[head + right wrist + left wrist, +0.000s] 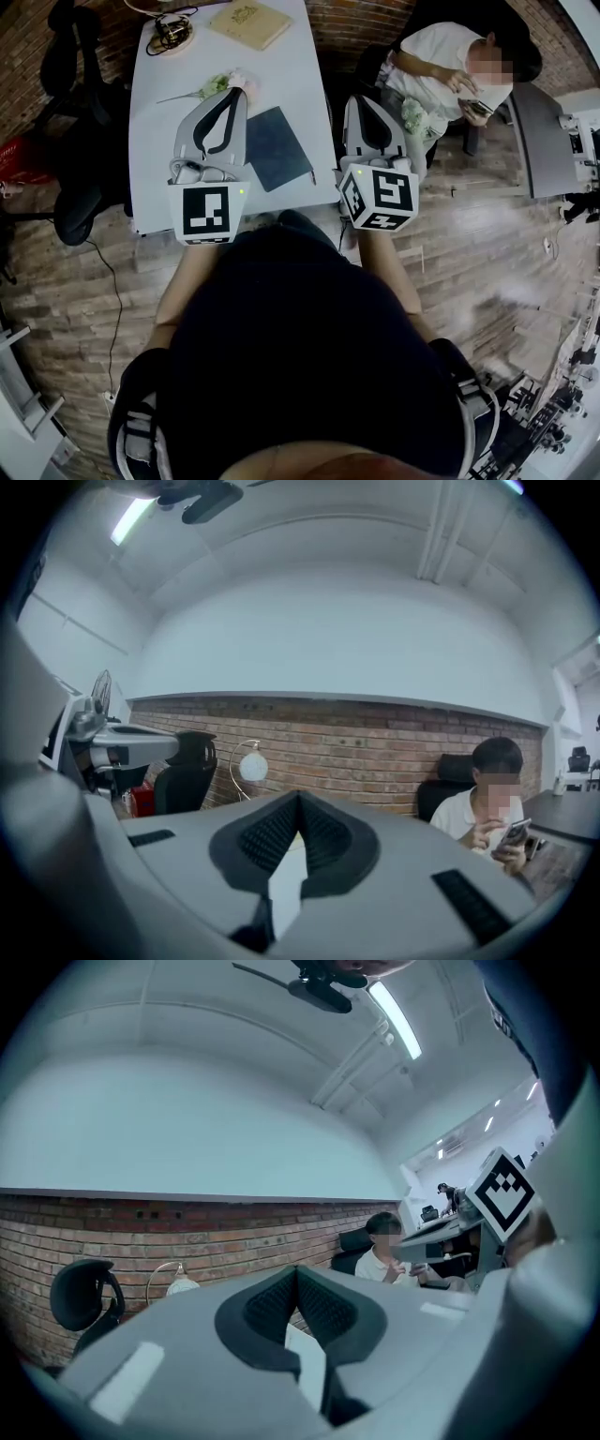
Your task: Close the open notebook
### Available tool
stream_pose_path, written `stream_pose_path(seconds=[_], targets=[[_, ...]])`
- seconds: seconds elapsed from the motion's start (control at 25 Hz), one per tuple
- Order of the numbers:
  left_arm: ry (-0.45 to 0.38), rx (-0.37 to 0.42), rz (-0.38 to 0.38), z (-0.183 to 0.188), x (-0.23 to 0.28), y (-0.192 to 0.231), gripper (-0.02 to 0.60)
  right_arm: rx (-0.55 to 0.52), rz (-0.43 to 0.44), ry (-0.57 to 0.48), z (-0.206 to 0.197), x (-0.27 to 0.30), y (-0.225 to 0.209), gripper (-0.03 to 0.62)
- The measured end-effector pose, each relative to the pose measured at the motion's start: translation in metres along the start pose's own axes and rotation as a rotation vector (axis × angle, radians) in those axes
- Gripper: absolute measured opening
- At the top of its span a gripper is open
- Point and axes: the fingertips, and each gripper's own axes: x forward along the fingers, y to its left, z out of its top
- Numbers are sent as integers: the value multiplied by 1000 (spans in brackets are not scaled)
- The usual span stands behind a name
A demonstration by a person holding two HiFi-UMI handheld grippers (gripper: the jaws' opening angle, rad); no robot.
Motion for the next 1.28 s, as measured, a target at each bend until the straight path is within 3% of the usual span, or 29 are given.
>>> stream_pose_path(seconds=[0.32,1.28], targets=[[25,-26,1,0,0,-6,6,3,-6,-5,0,-6,-4,9],[1,0,-41,-2,17,-16,6,8,-21,-7,-3,-4,-18,9]])
